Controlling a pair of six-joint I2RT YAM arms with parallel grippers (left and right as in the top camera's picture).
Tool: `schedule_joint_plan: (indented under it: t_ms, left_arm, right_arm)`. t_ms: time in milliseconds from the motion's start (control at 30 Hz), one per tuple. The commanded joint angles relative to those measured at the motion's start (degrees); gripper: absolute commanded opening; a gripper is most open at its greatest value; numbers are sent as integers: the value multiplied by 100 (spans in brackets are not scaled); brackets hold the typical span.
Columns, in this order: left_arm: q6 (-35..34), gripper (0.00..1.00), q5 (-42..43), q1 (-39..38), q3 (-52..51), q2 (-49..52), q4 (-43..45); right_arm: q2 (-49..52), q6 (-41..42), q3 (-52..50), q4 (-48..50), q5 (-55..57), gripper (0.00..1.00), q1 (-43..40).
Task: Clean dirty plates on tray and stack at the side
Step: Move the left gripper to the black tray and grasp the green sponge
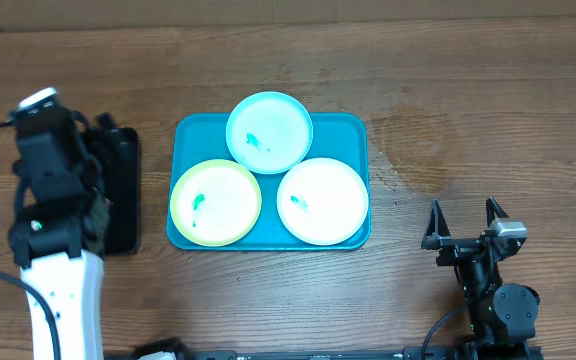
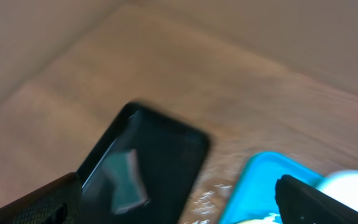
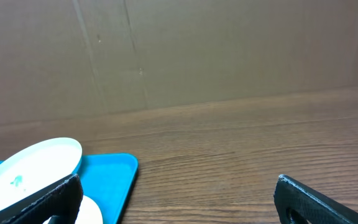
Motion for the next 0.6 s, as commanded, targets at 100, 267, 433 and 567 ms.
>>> schedule_joint_plan:
  t_ms: [100, 267, 433, 567]
  left_arm:
    - [-1088, 100, -120, 772, 129, 918, -389]
    - [-1099, 99, 745, 1375, 129, 1683, -247]
    - [-1102, 100, 1436, 1801, 129, 2380, -291]
    - [-1021, 100, 1510, 1884, 129, 2944, -350]
  right_arm:
    - [-57, -20, -59, 15, 31, 100, 22]
    - [-57, -20, -59, 15, 31, 100, 22]
    - [-57, -20, -59, 15, 31, 100, 22]
    - [-57, -20, -59, 15, 31, 100, 22]
